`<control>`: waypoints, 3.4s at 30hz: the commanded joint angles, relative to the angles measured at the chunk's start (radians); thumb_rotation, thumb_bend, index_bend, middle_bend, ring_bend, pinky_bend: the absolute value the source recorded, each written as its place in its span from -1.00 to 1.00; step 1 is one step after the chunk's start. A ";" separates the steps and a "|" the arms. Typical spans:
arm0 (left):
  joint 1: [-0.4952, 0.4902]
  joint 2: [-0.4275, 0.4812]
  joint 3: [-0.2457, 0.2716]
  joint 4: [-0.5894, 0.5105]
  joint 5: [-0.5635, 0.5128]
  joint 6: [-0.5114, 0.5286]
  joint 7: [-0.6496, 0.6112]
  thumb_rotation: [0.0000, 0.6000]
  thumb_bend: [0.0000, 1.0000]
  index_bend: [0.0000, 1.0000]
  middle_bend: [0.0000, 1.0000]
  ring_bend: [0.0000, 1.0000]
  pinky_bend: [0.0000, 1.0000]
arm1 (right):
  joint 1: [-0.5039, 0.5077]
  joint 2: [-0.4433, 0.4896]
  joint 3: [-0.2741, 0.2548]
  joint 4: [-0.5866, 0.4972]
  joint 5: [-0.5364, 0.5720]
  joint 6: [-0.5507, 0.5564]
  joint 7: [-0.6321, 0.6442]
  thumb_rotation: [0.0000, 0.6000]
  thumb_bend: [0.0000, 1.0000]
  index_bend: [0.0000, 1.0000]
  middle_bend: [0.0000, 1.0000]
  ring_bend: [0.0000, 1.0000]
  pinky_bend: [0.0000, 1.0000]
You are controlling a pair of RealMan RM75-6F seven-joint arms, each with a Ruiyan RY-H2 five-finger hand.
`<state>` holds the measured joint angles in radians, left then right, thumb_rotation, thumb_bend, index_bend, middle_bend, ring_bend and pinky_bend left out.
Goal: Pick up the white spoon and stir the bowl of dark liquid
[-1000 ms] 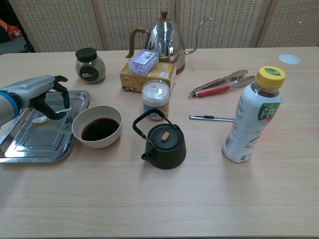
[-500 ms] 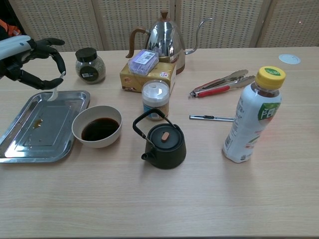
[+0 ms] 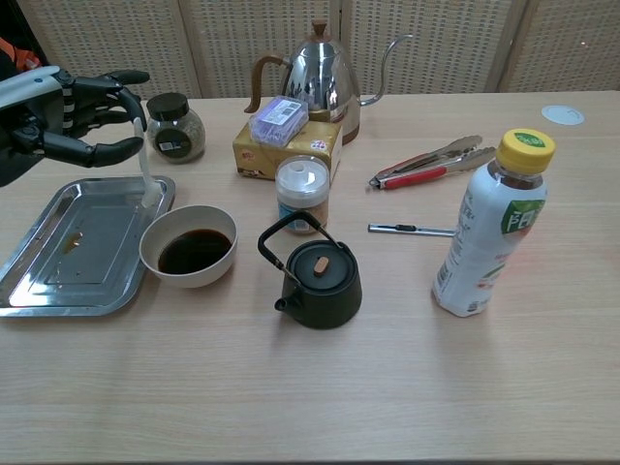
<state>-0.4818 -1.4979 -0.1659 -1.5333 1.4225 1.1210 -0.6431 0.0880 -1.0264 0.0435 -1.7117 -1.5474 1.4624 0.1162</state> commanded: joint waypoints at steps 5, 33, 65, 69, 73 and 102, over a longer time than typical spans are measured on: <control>-0.011 -0.069 0.012 0.051 0.016 -0.012 -0.125 1.00 -0.21 0.23 -1.00 -1.00 -1.00 | 0.002 0.004 0.002 0.001 0.007 -0.005 0.013 1.00 -1.00 -1.00 -1.00 -1.00 -1.00; -0.043 -0.353 0.011 0.440 0.001 -0.018 -0.323 1.00 -0.19 0.26 -1.00 -1.00 -1.00 | 0.008 0.013 0.000 0.001 0.018 -0.026 0.039 1.00 -1.00 -1.00 -1.00 -1.00 -1.00; -0.022 -0.371 0.073 0.443 0.071 0.043 -0.365 1.00 -0.17 0.27 -1.00 -1.00 -1.00 | 0.013 0.007 -0.007 0.002 0.019 -0.042 0.034 1.00 -1.00 -1.00 -1.00 -1.00 -1.00; -0.017 -0.366 0.088 0.432 0.082 0.049 -0.370 1.00 -0.17 0.27 -1.00 -1.00 -1.00 | 0.013 0.008 -0.007 0.001 0.018 -0.041 0.036 1.00 -1.00 -1.00 -1.00 -1.00 -1.00; -0.005 -0.358 0.107 0.421 0.097 0.064 -0.380 1.00 -0.15 0.27 -1.00 -1.00 -1.00 | 0.013 0.009 -0.007 0.001 0.018 -0.041 0.039 1.00 -1.00 -1.00 -1.00 -1.00 -1.00; -0.073 -0.446 0.012 0.556 0.031 0.011 -0.355 1.00 -0.14 0.28 -1.00 -1.00 -1.00 | 0.017 0.008 -0.006 0.007 0.025 -0.048 0.045 1.00 -1.00 -1.00 -1.00 -1.00 -1.00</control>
<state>-0.5504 -1.9384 -0.1521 -0.9784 1.4547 1.1364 -1.0027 0.1045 -1.0188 0.0373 -1.7048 -1.5232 1.4142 0.1613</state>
